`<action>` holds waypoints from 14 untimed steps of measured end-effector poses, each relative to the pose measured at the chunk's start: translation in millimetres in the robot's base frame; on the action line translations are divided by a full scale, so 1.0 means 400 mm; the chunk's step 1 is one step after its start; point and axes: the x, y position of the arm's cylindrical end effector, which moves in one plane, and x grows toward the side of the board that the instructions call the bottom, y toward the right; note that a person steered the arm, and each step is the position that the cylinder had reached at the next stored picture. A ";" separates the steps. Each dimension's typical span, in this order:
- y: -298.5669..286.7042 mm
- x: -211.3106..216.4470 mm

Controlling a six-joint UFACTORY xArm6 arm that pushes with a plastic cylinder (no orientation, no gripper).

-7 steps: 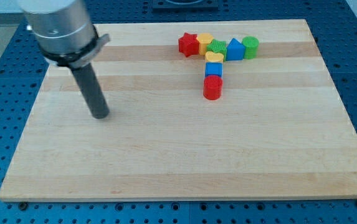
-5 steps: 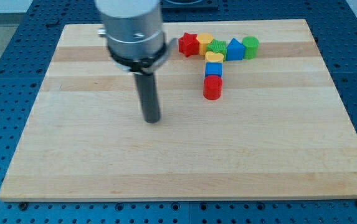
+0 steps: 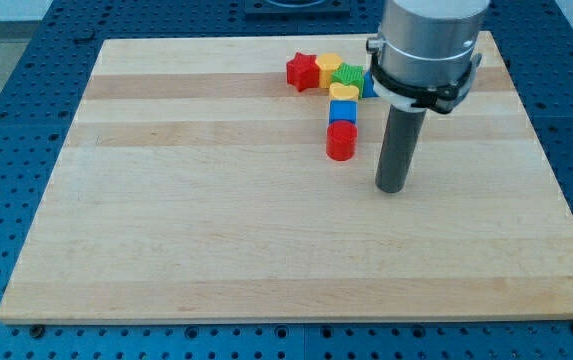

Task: Move the red circle towards the red star

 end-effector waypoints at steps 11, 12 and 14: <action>-0.220 -0.142; -0.238 -0.166; -0.276 -0.206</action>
